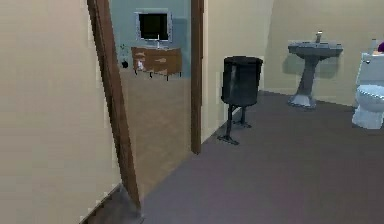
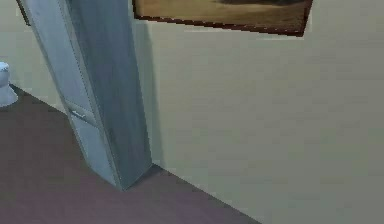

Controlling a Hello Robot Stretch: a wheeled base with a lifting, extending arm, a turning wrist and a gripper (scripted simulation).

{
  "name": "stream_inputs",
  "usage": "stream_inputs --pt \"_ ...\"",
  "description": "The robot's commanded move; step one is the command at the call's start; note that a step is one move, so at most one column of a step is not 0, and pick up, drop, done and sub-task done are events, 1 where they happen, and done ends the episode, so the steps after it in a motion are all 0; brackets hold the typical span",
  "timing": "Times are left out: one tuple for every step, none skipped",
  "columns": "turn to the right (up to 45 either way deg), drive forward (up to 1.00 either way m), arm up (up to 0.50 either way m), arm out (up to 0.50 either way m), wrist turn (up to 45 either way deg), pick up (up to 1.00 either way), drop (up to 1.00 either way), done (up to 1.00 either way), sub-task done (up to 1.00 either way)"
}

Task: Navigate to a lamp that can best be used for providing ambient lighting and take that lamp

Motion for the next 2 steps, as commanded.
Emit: stream_inputs --pt "6.0 0.0 0.0 0.0 0.0 0.0 0.0 0.0 0.0" --pt "0.0 0.75 0.0 0.0 0.0 0.0 0.0 0.0 0.0"
